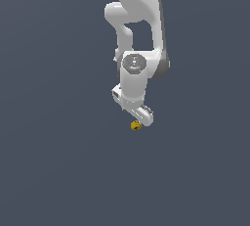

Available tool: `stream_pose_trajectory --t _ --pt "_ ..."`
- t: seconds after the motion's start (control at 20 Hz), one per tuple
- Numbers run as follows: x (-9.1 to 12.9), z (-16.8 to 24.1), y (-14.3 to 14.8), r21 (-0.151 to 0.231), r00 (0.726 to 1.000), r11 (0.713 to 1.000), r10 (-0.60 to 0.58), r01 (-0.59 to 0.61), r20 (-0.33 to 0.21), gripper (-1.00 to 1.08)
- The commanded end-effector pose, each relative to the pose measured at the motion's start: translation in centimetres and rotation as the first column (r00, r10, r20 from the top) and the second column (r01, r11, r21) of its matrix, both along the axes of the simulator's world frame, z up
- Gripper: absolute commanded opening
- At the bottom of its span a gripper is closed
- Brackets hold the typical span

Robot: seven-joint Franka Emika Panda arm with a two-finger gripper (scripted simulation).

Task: Pick up the object and move it to a goal position.

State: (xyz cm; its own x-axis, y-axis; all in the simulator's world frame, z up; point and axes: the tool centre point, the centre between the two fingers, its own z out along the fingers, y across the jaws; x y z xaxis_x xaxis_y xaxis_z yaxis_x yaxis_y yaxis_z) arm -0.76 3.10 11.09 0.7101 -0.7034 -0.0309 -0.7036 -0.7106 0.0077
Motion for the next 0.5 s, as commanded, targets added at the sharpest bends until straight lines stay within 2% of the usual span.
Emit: stream_pose_trajectory --t 0.0,0.2,0.45 --pt "0.0 -0.5 0.3 -0.002 0.998 0.998 -0.069 0.069 0.001 1.0" --pt "0.1 -1.2 0.8 -0.005 0.984 0.984 -0.177 0.177 0.004 1.0" --pt "0.1 -2.2 1.4 -0.01 0.951 0.951 -0.308 0.308 0.009 1.0"
